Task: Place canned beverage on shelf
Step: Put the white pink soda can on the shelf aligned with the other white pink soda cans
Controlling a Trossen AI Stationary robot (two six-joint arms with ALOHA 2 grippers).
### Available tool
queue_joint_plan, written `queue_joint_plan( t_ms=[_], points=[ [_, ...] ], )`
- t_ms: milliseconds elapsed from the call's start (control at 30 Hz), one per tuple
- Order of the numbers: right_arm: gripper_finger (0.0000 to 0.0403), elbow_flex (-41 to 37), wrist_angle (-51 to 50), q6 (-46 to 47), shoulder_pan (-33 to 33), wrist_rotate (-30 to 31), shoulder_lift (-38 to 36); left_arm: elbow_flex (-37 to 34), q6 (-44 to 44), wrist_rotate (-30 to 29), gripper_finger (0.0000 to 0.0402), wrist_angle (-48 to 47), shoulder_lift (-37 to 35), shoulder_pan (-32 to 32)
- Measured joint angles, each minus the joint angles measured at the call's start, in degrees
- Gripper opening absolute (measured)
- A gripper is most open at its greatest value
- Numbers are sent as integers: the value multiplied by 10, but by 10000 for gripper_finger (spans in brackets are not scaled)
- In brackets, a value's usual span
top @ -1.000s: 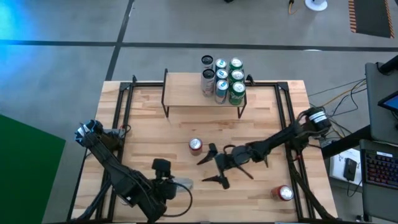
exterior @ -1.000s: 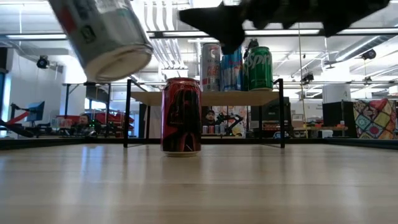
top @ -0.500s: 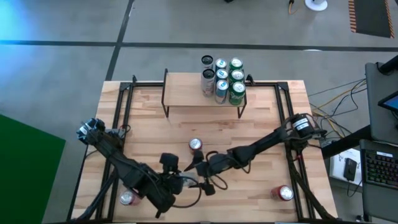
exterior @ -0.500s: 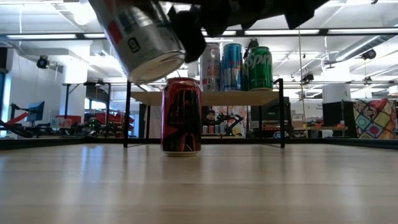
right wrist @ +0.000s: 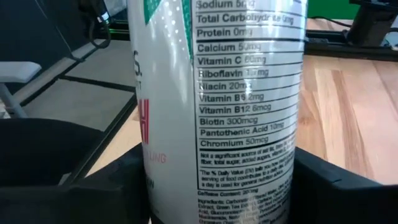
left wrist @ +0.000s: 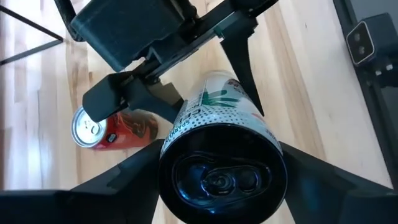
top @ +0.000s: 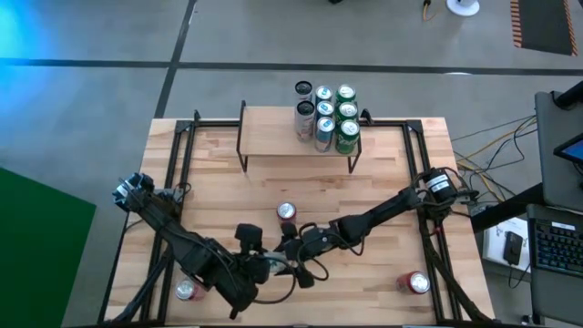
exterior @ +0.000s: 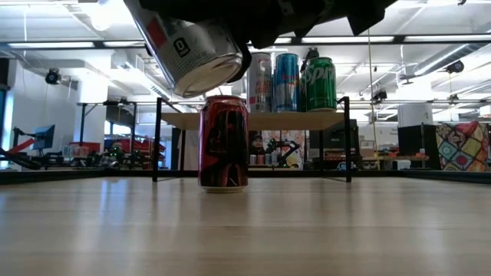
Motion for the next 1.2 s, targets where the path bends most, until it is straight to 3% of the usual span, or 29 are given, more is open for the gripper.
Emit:
queue_joint_plan(
  t_ms=[167,433,500,633,867,1067,1200],
  points=[
    [236,-1,-1,0,-1,19,0,0,-70,-30,292,6,-1,2],
    [246,-10,34,-15,-1,118,0,54,-179,-72,331,-65,-1,-2],
    [246,-17,67,-19,-1,118,0,65,-250,-110,333,-119,-1,-13],
    [247,-41,142,-28,-2,128,-3,55,-341,-244,332,-174,-1,-68],
    [248,-116,349,-53,0,127,-8,-7,-450,-358,331,-148,-1,-109],
    [250,-138,408,-83,0,130,-9,-68,-432,-440,331,-35,-1,-86],
    [256,-141,421,-127,10,170,-9,-87,-373,-403,331,31,-3,-54]
  ],
)
